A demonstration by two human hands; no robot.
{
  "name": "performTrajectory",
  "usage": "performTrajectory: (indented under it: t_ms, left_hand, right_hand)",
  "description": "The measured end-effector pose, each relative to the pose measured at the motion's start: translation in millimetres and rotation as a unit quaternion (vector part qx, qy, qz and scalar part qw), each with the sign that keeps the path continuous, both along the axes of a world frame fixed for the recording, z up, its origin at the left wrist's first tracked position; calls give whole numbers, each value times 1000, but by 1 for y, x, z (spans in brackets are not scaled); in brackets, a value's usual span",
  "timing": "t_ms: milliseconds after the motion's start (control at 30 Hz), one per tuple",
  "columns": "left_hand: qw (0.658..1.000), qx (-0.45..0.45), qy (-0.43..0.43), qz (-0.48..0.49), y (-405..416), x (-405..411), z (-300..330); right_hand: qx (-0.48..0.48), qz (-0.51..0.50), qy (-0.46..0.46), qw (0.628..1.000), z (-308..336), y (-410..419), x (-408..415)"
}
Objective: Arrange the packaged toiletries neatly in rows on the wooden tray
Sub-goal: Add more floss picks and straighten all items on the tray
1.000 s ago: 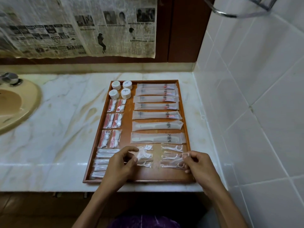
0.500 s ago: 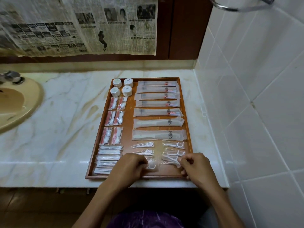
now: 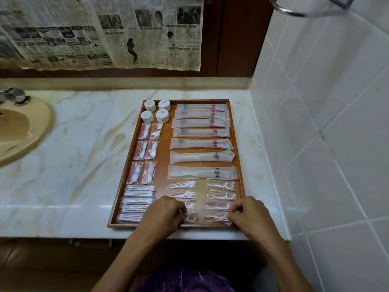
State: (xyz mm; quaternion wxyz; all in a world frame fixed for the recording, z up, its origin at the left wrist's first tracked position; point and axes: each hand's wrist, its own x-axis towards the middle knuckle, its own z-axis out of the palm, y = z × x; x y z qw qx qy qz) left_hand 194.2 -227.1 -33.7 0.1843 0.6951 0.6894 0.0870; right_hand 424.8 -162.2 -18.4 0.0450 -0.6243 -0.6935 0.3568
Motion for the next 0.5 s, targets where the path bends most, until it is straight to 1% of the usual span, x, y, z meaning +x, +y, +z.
performTrajectory:
  t_ms: [133, 267, 367, 500]
  left_hand:
    - [1000, 24, 14, 12, -2, -1, -1]
    - [999, 34, 25, 21, -3, -1, 0]
    - [999, 23, 34, 14, -1, 0, 1]
    - [999, -5, 40, 11, -1, 1, 1]
  right_hand:
    - [31, -2, -46, 998, -4, 0, 1]
    - [111, 13, -55, 992, -6, -2, 1]
    - [132, 50, -67, 988, -7, -3, -2]
    - [138, 90, -117, 979, -10, -5, -5]
